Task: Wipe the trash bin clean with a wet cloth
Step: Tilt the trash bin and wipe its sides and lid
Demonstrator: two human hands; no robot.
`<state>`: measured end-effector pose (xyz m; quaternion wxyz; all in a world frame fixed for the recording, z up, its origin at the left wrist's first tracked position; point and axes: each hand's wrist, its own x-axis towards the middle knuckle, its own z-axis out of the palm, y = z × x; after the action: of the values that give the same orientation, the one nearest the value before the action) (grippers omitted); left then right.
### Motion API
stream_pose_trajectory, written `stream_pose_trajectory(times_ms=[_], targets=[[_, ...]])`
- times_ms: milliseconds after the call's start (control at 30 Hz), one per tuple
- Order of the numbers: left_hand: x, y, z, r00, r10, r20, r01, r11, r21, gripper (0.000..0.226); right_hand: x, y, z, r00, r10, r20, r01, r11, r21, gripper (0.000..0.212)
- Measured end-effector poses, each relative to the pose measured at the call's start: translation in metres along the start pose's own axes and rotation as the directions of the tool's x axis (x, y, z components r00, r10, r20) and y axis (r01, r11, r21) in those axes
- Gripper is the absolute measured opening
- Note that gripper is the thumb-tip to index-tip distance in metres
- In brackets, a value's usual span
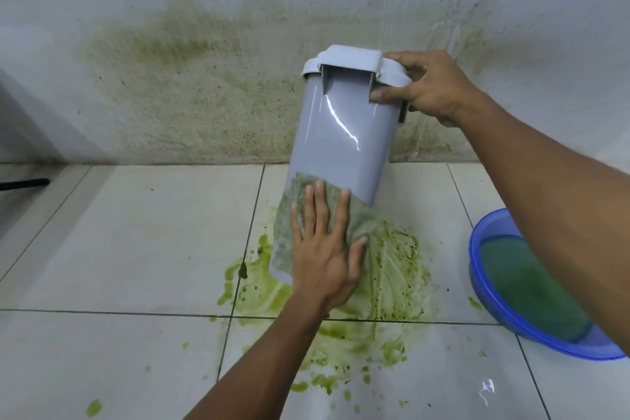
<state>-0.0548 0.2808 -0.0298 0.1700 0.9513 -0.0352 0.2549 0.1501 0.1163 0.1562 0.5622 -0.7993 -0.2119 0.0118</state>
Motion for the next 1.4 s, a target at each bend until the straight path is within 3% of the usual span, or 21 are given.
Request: stream_pose_trajectory(times_ms=[133, 267, 433, 600, 767, 867, 1000, 1200, 1267, 1400], targets=[[0.022, 0.01, 0.001, 1.0, -0.019, -0.016, 0.019, 1.0, 0.011, 0.072, 0.002, 0.001, -0.005, 0.999, 0.019, -0.026, -0.019, 1.0, -0.001, 0.056], [-0.042, -0.007, 0.014, 1.0, -0.024, 0.004, 0.024, 1.0, 0.013, 0.074, 0.003, 0.002, -0.006, 0.999, 0.029, -0.032, -0.03, 1.0, -0.008, 0.054], [-0.066, -0.012, 0.019, 0.982, -0.187, -0.036, 0.186, 0.982, -0.027, 0.083, 0.004, -0.001, -0.004, 0.999, 0.037, -0.034, -0.038, 0.999, -0.034, 0.055], [0.011, 0.017, 0.015, 0.998, -0.057, -0.036, 0.059, 0.996, 0.061, 0.083, 0.004, -0.003, -0.002, 0.999, 0.037, -0.035, -0.038, 0.999, -0.038, 0.056], [-0.031, 0.004, 0.02, 0.999, -0.049, -0.02, 0.05, 0.997, 0.06, 0.083, 0.002, -0.003, -0.006, 0.998, 0.049, -0.04, -0.05, 0.998, -0.025, 0.054], [-0.075, -0.011, 0.025, 0.986, -0.162, -0.044, 0.162, 0.987, 0.005, 0.083, 0.001, -0.005, -0.003, 0.998, 0.045, -0.036, -0.046, 0.999, -0.025, 0.053], [-0.055, 0.002, 0.023, 0.954, -0.289, -0.084, 0.282, 0.955, -0.089, 0.083, 0.0, -0.006, -0.003, 0.998, 0.055, -0.042, -0.055, 0.998, -0.019, 0.052], [0.026, 0.013, 0.006, 0.997, -0.065, -0.043, 0.064, 0.998, -0.026, 0.081, 0.003, -0.007, -0.001, 0.998, 0.057, -0.029, -0.058, 0.998, -0.018, 0.055], [0.014, 0.003, 0.003, 0.983, -0.181, -0.036, 0.177, 0.98, -0.091, 0.084, 0.002, -0.005, -0.003, 0.997, 0.065, -0.045, -0.066, 0.998, -0.019, 0.053], [-0.044, 0.0, 0.008, 0.872, -0.49, -0.009, 0.474, 0.848, -0.238, 0.084, 0.001, -0.004, -0.002, 0.997, 0.068, -0.044, -0.069, 0.997, -0.016, 0.051]])
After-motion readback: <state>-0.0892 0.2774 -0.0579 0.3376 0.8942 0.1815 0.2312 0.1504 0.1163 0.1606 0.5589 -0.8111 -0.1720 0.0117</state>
